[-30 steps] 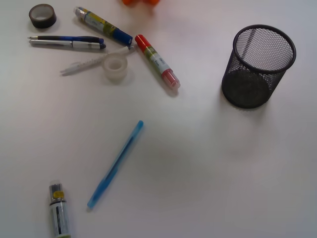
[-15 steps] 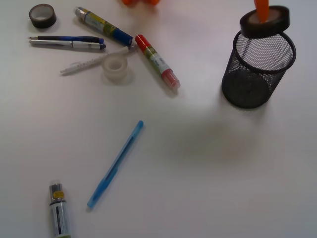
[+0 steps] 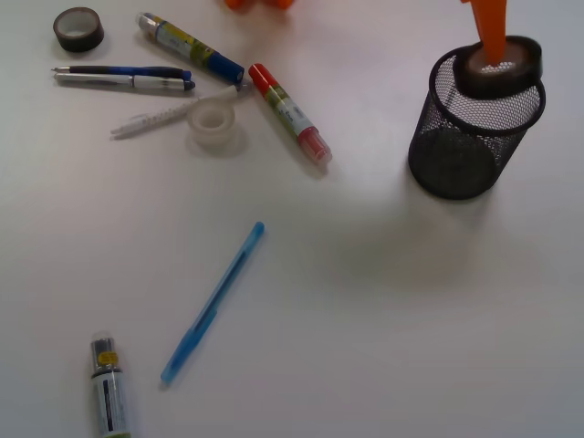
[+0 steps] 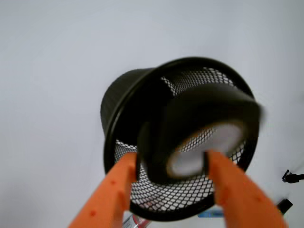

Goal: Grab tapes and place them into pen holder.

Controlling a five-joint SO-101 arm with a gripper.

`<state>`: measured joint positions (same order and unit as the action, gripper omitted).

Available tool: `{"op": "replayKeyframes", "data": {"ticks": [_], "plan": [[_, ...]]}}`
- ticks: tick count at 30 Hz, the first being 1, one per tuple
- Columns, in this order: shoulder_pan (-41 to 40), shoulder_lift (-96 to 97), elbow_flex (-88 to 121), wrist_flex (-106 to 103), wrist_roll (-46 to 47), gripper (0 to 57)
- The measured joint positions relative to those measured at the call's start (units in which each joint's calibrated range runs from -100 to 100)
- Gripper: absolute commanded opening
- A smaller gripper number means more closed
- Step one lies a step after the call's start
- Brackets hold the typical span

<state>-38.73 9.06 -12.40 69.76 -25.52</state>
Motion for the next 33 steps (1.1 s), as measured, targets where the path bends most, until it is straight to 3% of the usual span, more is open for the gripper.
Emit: {"op": "replayKeyframes", "data": {"ticks": [11,15,25,29,33], "plan": [[-0.37,0.00,-0.54,-0.09,0.05,31.9],[3.11,-1.13,-4.85,7.08,0.05,31.9],[23.09,-5.14,-17.16,27.21,5.57,31.1],[34.92,-5.14,-6.74,25.49,7.13,27.2],[40.03,-5.14,10.33,14.17,8.11,27.1]]}}
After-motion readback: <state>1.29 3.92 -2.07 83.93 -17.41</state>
